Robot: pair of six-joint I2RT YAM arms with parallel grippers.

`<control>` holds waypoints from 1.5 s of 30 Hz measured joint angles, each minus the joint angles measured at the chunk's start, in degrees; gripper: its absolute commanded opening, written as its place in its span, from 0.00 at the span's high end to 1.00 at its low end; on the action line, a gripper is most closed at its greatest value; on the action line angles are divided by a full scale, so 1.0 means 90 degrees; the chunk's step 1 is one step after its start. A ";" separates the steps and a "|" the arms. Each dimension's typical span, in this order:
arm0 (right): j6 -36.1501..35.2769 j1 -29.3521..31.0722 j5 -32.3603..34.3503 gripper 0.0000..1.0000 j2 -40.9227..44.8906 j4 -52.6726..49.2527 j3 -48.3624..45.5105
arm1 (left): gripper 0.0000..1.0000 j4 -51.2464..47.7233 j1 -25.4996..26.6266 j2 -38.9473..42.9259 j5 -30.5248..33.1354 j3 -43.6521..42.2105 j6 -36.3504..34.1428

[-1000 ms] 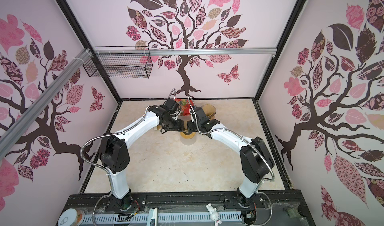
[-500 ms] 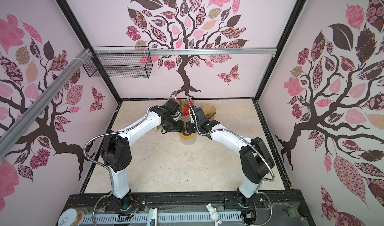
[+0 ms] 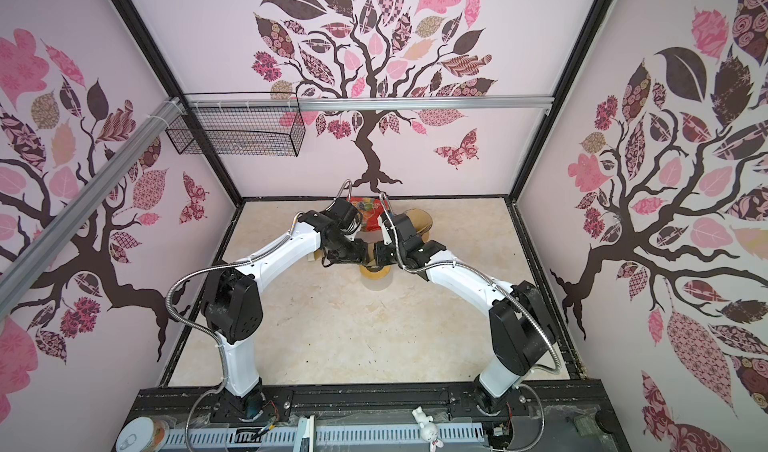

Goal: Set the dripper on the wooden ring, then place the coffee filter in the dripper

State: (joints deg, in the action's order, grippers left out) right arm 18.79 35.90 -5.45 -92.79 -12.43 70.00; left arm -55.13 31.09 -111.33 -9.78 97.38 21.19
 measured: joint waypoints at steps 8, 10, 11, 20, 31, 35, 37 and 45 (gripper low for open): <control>-0.0109 0.0121 0.0044 0.82 -0.0002 -0.0163 0.0000 | 0.31 0.0002 -0.0029 0.0000 -0.0085 0.0000 0.0002; -0.0119 0.0129 0.0080 0.82 -0.0002 -0.0197 0.0000 | 0.30 0.0002 -0.0044 0.0000 -0.0117 0.0000 0.0002; -0.0121 0.0129 0.0090 0.82 -0.0002 -0.0209 0.0000 | 0.31 0.0005 -0.0053 0.0000 -0.0126 0.0000 0.0002; -0.0138 0.0129 0.0192 0.82 -0.0005 -0.0287 0.0000 | 0.30 0.0134 -0.0131 0.0068 -0.0299 -0.0058 0.0010; -0.0138 0.0129 0.0231 0.81 -0.0027 -0.0321 0.0000 | 0.30 0.0408 -0.0287 0.0369 -0.0551 -0.0216 0.0141; -0.0138 0.0129 0.0248 0.81 -0.0027 -0.0321 0.0000 | 0.30 0.0457 -0.0335 0.0372 -0.0568 -0.0260 0.0165; -0.0138 0.0129 0.0248 0.81 -0.0027 -0.0318 0.0000 | 0.30 0.0459 -0.0357 0.0372 -0.0566 -0.0282 0.0175; -0.0138 0.0129 0.0248 0.81 -0.0027 -0.0321 0.0000 | 0.30 0.0461 -0.0440 0.0372 -0.0532 -0.0291 0.0216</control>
State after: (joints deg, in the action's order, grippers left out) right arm 17.54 37.06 -3.22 -93.03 -15.31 70.00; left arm -50.98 27.14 -107.98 -14.57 94.76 23.14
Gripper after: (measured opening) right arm 0.189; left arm 0.697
